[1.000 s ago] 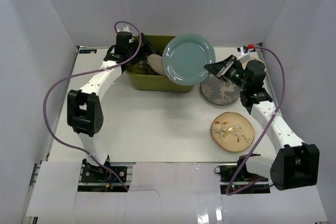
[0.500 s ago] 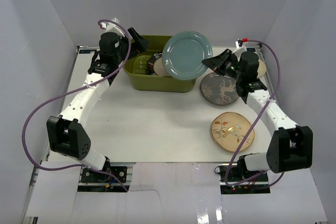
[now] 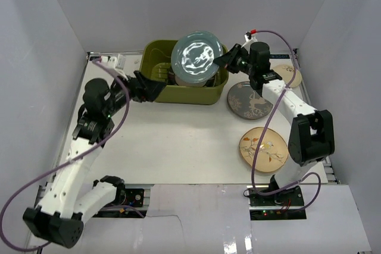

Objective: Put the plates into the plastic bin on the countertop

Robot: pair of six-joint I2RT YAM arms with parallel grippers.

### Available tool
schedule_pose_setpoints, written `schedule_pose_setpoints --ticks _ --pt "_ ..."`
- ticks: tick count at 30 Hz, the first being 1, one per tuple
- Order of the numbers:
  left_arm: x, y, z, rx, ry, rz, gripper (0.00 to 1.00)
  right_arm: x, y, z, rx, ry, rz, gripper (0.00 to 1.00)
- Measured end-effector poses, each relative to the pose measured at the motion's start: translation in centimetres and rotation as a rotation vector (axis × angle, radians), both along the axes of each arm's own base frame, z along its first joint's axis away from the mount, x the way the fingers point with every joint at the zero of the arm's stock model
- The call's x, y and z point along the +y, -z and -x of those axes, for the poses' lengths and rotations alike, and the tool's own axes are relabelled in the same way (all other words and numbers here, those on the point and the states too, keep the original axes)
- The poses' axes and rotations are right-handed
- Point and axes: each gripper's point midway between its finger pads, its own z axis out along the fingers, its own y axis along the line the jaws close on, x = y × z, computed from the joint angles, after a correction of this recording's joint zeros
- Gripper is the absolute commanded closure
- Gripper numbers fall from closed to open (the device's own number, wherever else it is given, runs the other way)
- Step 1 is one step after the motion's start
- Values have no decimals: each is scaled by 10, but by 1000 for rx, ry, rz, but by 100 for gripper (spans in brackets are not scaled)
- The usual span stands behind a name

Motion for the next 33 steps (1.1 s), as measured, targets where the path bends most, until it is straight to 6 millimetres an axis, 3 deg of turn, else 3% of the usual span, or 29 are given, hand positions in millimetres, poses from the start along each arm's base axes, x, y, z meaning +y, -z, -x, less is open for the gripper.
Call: schedule_pose_setpoints --ticks 2,6,11,14,16,26,31,33 --pt "3 -2 27 -58 42 -9 2 6 11 -12 20 2 21 92" --pt "6 28 65 -73 96 -39 2 22 33 -39 53 0 55 92" --pt "14 81 70 16 63 -83 2 40 65 -68 104 1 106 92" --pt "19 99 65 73 24 -114 2 47 86 -76 131 1 145 92" --pt "19 103 64 84 17 -121 2 52 94 -77 151 -8 145 92" --pt "16 102 67 75 22 -131 2 62 91 -83 128 -26 156 92" --pt "17 102 66 74 14 -131 2 66 92 -83 120 -26 179 84" --pt "17 102 66 78 12 -130 2 64 93 -84 117 -15 205 77"
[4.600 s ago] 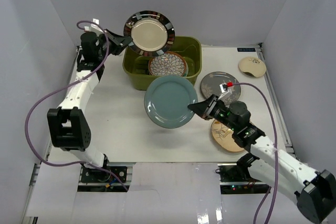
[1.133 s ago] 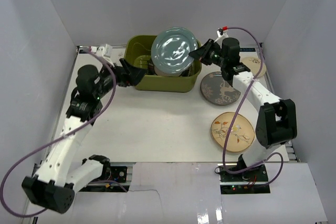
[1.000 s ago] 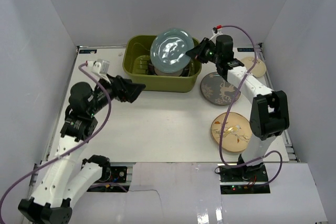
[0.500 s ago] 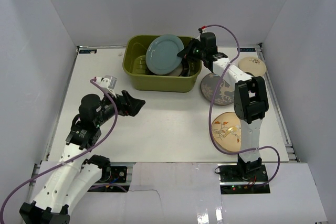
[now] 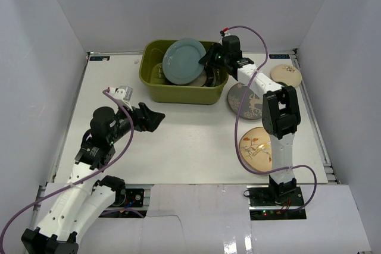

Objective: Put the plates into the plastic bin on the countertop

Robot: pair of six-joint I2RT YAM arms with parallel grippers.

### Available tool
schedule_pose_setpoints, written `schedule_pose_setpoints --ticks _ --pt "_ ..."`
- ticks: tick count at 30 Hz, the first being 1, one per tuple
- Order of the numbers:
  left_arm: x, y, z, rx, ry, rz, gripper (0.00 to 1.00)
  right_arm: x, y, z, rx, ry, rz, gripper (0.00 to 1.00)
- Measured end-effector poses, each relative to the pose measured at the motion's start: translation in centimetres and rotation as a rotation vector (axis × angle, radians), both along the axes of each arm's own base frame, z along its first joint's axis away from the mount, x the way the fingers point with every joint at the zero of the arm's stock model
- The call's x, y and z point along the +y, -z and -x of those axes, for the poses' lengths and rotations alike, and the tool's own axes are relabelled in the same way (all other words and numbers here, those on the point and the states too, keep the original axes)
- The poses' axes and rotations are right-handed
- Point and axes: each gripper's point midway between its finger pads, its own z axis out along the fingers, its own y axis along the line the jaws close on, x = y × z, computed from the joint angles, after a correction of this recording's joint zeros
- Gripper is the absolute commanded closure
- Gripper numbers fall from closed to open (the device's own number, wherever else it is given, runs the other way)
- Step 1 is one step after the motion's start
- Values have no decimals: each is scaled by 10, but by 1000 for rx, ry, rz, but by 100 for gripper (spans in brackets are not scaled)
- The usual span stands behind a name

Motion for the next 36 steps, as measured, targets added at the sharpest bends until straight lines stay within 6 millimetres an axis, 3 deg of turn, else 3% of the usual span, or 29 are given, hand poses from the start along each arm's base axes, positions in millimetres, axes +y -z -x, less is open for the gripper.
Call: schedule_pose_setpoints --ticks 9,12,15,17,21,25,27,29,30,31,33,34,36 --pt "-8 22 -7 105 14 -4 2 -23 39 9 74 23 219 37" --pt "-11 30 -8 152 20 2 2 -23 44 13 76 9 264 21" --pt "-13 28 -8 170 17 19 2 -19 50 20 70 -5 318 8" --pt "-15 23 -10 179 16 36 2 -19 52 23 68 -11 346 4" --pt "-28 24 -16 244 33 79 2 -24 32 25 30 2 387 10" --pt "-65 52 -6 360 105 70 2 -38 -29 37 -64 19 359 10" --pt "-92 67 8 411 169 51 2 -60 -68 49 -120 42 310 6" --pt "-123 87 24 457 226 13 2 -101 -96 70 -166 103 245 2" --pt "-137 97 32 480 250 -6 2 -122 -104 79 -181 140 226 5" --pt "-149 107 39 500 271 -27 6 -148 -109 90 -211 192 195 19" --pt "-178 134 54 551 310 -75 9 -198 -105 115 -203 305 159 26" --pt "-188 145 59 569 319 -93 10 -220 -99 126 -200 363 140 49" --pt "-210 164 63 591 325 -122 12 -252 -80 147 -184 453 115 56"
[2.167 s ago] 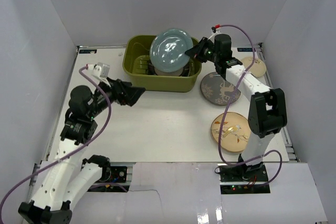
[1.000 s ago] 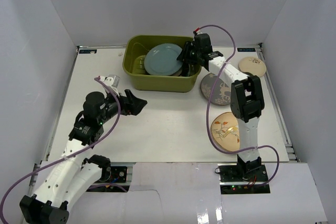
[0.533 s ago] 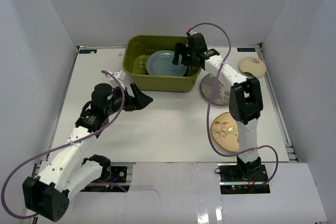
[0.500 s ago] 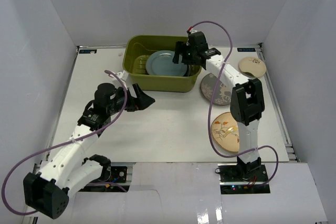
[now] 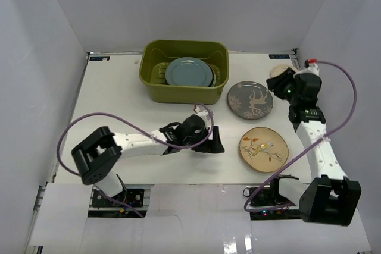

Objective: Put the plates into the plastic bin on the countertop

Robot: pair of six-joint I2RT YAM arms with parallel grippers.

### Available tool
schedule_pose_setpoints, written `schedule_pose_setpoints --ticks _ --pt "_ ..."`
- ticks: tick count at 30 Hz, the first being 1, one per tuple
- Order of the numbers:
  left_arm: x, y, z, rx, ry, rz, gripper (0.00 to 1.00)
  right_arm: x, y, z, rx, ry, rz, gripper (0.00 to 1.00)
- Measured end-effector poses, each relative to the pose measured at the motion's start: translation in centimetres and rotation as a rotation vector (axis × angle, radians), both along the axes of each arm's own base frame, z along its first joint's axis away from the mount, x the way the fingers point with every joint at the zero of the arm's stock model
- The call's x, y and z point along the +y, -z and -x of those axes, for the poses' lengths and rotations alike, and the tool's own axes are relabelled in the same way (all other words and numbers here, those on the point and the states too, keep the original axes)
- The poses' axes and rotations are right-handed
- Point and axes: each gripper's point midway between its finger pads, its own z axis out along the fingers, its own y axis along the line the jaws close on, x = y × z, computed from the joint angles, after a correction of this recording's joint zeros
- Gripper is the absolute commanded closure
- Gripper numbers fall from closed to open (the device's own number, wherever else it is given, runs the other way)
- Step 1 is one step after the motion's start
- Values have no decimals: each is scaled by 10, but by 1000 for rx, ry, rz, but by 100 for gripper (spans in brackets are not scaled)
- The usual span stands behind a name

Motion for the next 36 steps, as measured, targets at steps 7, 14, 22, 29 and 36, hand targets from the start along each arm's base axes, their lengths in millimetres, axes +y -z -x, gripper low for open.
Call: schedule_pose_setpoints --ticks 7,14,22,29,36 --pt "-79 19 -25 -24 -1 25 17 -63 106 48 136 206 -195 64" --pt "-123 45 -43 -18 16 44 30 -78 119 51 136 222 -318 44" --pt "-146 51 -48 -16 52 75 54 -82 113 41 79 188 -360 44" --pt "-154 51 -47 23 48 126 100 -80 135 41 127 179 -396 31" --pt "-116 46 -28 31 18 111 100 -82 154 42 168 189 -386 18"
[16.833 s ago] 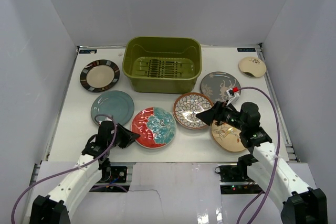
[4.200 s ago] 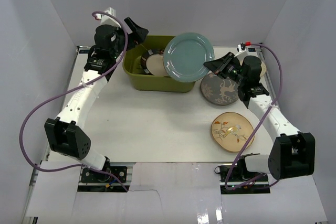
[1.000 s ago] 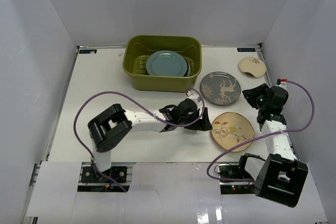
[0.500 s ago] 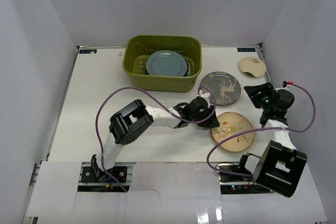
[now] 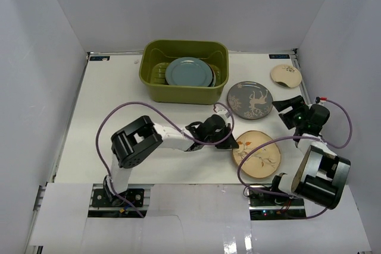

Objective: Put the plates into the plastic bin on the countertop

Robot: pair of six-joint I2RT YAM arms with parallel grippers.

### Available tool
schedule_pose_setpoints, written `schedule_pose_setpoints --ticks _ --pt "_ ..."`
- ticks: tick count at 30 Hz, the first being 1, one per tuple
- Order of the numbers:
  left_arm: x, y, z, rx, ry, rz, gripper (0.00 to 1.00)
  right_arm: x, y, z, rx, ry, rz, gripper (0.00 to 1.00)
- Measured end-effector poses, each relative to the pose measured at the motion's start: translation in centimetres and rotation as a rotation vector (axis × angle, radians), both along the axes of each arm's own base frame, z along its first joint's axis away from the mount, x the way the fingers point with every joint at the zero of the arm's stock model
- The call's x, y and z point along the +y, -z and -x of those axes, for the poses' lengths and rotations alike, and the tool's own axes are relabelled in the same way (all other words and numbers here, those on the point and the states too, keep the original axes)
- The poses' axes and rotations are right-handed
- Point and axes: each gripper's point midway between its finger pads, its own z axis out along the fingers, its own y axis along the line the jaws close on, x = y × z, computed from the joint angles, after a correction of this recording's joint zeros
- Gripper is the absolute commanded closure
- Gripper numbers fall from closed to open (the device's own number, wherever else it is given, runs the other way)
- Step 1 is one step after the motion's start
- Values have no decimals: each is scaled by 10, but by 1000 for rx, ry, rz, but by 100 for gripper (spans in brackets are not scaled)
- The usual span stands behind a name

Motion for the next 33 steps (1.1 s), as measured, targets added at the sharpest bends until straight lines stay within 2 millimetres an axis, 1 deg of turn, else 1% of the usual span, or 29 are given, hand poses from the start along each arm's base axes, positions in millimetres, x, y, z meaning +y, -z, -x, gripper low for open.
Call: schedule_pose_setpoints --ticks 2,6,8,10,13,16,20,21,23,24,25,26,28,31,33 --pt "24 -7 7 -14 -18 -22 100 -1 10 -1 24 3 -6 18" --pt "74 -19 20 -38 -55 -67 100 2 40 -2 111 4 -27 18" --pt "98 -21 25 -39 -73 -80 100 11 55 -4 161 -19 -26 21" --pt "126 -23 28 -32 -101 -87 100 22 65 -10 189 -51 -25 24" --pt "166 -29 28 -23 -159 -102 100 33 66 -23 170 -81 -16 28" --pt "190 -42 22 -43 -213 -104 100 39 68 -32 152 -85 -31 33" --pt "210 -81 20 -80 -250 -29 100 43 71 -44 124 -69 -87 42" --pt "214 -92 19 -88 -256 -1 100 43 72 -46 119 -62 -102 48" --pt "222 -114 12 -100 -275 45 100 45 75 -49 117 -46 -127 55" --pt "224 -127 6 -107 -287 69 100 46 77 -50 119 -43 -138 71" --pt "226 -139 -1 -115 -298 91 100 46 79 -50 122 -37 -140 77" --pt "229 -152 -10 -125 -313 109 100 47 83 -48 134 -30 -154 87" --pt "231 -180 -28 -148 -336 150 100 50 86 -46 142 -20 -183 92" --pt "235 -223 -58 -195 -373 208 100 51 83 -44 132 -9 -210 92" --pt "240 -253 -82 -232 -402 240 100 53 80 -36 127 0 -216 92"
